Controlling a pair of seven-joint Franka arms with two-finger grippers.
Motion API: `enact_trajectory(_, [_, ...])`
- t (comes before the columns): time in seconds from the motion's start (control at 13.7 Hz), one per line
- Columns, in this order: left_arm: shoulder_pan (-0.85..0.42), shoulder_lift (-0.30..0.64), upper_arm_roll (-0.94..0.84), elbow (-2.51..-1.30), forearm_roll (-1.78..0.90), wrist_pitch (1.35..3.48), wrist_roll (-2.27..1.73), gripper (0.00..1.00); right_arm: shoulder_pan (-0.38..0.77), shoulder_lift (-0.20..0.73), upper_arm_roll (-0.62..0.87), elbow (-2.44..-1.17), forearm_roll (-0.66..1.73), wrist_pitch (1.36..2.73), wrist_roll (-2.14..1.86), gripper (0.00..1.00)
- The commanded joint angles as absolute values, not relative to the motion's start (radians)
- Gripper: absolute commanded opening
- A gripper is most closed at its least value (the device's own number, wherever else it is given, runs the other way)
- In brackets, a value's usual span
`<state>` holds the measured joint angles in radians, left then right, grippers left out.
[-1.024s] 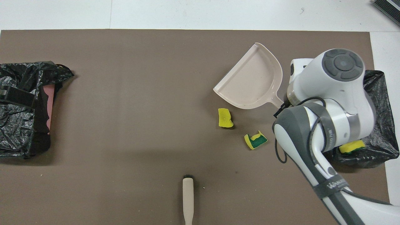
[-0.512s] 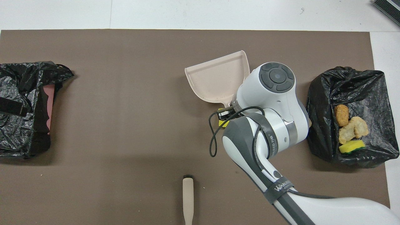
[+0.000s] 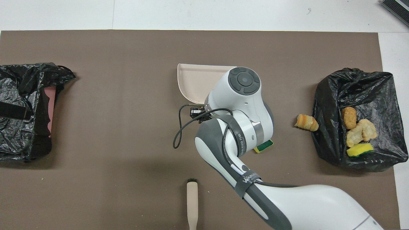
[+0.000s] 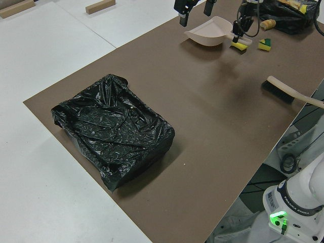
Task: Sweep and dump trash in bin
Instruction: 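Bring the empty dustpan back over the table with the right gripper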
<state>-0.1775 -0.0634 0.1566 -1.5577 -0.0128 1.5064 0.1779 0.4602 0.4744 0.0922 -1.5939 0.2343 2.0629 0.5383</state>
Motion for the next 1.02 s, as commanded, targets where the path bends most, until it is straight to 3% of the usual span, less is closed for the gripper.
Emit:
enact_trajectory(0.0, [-0.181, -0.092, 0.158, -1.597, -0.006, 1.534, 0.189, 1.00, 0.486, 0.546, 0.089, -1.516, 0.262, 2.063, 0.554, 0.00])
enact_trajectory(0.29, [-0.181, -0.094, 0.156, -1.598, -0.006, 1.532, 0.189, 1.00, 0.512, 0.551, 0.089, -1.528, 0.275, 2.099, 0.549, 0.01])
enact_trajectory(0.37, [-0.181, -0.094, 0.156, -1.600, -0.006, 1.532, 0.189, 1.00, 0.515, 0.551, 0.089, -1.529, 0.291, 2.097, 0.557, 0.67])
enact_trajectory(0.44, [-0.181, -0.094, 0.156, -1.600, -0.006, 1.531, 0.189, 1.00, 0.517, 0.548, 0.089, -1.534, 0.288, 2.100, 0.548, 1.00])
enact_trajectory(0.95, [-0.187, -0.089, 0.153, -1.591, -0.006, 1.532, 0.172, 1.00, 0.552, 0.468, 0.084, -1.567, 0.255, 1.964, 0.564, 1.00])
